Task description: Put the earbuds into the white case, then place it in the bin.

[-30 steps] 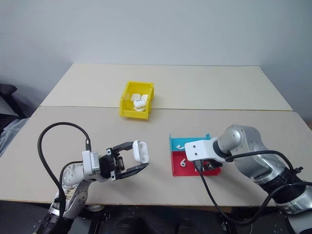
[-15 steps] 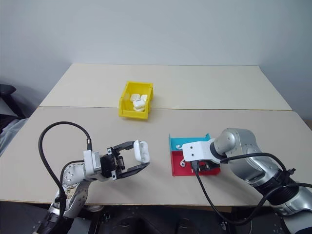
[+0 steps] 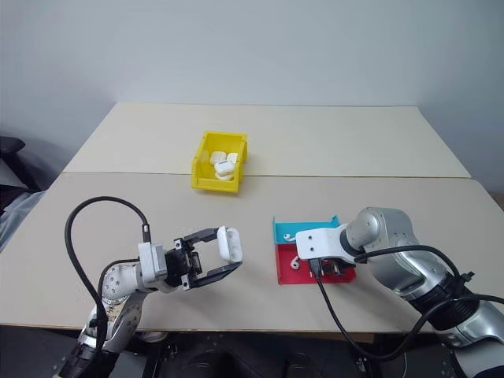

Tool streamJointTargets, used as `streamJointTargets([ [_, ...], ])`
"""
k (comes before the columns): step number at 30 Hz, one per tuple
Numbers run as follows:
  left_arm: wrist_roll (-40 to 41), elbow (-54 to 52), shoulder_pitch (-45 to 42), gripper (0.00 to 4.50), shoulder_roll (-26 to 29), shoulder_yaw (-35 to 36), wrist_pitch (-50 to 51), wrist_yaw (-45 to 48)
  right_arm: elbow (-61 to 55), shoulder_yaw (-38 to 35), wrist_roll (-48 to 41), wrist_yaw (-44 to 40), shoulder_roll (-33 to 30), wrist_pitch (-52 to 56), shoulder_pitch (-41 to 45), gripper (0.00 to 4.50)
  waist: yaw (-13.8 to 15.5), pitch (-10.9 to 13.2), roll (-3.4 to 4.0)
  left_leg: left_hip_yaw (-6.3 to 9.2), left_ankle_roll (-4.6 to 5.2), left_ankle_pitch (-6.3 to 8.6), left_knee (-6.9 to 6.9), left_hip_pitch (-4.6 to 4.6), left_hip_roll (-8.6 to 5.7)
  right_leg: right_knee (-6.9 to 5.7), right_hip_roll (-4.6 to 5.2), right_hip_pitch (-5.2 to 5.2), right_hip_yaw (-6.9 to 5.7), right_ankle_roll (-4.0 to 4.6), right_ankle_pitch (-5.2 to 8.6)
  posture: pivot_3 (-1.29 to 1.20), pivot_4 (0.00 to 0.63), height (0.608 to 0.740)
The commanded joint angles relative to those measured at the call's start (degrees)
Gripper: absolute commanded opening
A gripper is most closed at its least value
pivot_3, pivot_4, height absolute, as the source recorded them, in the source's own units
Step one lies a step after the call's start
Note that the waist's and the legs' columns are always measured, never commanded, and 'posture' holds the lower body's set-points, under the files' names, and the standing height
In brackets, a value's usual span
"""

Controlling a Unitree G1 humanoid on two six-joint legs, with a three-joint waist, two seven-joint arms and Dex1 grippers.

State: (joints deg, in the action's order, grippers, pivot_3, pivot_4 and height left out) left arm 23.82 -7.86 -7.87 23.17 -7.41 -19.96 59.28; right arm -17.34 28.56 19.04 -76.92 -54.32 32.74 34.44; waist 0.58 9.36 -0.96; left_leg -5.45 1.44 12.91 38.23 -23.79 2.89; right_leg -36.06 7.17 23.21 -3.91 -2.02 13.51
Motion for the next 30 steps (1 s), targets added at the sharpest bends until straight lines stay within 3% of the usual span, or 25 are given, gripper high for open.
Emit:
streamJointTargets([
  [1,-0.2,-1.4,0.2,2.75,0.2,0.5,0.0,-0.5,-0.1,-0.5,0.8,0.3,0.0,-0.8,0.3,2.24,0.0,0.0,0.00,0.00,0.00,0.00,0.00,0.00,0.00,0.00,0.00,0.00,0.00,0.00,0.00,0.00,0.150,0.740],
  [6,-0.4,-1.1,0.1,2.75,0.0,0.6,-0.4,-0.7,0.3,-0.5,0.9,0.4,0.5,-0.6,0.6,2.24,0.0,0.0,0.00,-0.01,0.00,0.00,0.00,0.01,0.00,0.00,0.00,-0.01,0.00,0.00,0.00,0.00,0.150,0.740],
  [8,-0.5,-1.0,0.0,2.75,0.1,0.7,-0.4,-0.7,0.2,-0.5,0.9,0.2,0.4,-0.8,0.4,1.85,0.0,0.0,0.00,0.00,0.00,0.00,0.00,0.01,0.00,0.00,-0.01,-0.01,-0.01,0.00,0.00,0.00,0.150,0.740],
  [11,-0.5,-1.6,0.4,2.75,0.5,0.8,0.2,-0.7,-0.1,-0.6,0.8,0.0,0.2,-1.2,0.1,0.94,0.0,0.0,0.00,0.00,0.00,0.00,0.00,0.01,0.00,0.00,-0.01,-0.01,0.00,0.00,0.00,0.00,0.150,0.740],
  [21,-0.4,-2.2,0.6,2.75,0.7,1.1,0.9,-1.0,0.1,-0.7,1.2,0.2,0.1,-1.9,-0.2,0.94,0.0,0.0,0.00,0.01,0.00,0.00,0.00,0.01,0.01,0.00,-0.01,0.00,0.00,0.00,0.00,0.00,0.150,0.740],
  [30,-1.1,-1.9,0.8,2.75,1.1,1.2,0.6,-1.5,-4.9,-7.1,-4.5,-1.5,-3.0,-7.2,0.1,0.94,-0.1,0.0,0.00,0.02,0.00,0.00,0.00,0.01,0.01,0.00,-0.01,0.00,0.00,0.00,0.00,0.00,0.150,0.740],
])
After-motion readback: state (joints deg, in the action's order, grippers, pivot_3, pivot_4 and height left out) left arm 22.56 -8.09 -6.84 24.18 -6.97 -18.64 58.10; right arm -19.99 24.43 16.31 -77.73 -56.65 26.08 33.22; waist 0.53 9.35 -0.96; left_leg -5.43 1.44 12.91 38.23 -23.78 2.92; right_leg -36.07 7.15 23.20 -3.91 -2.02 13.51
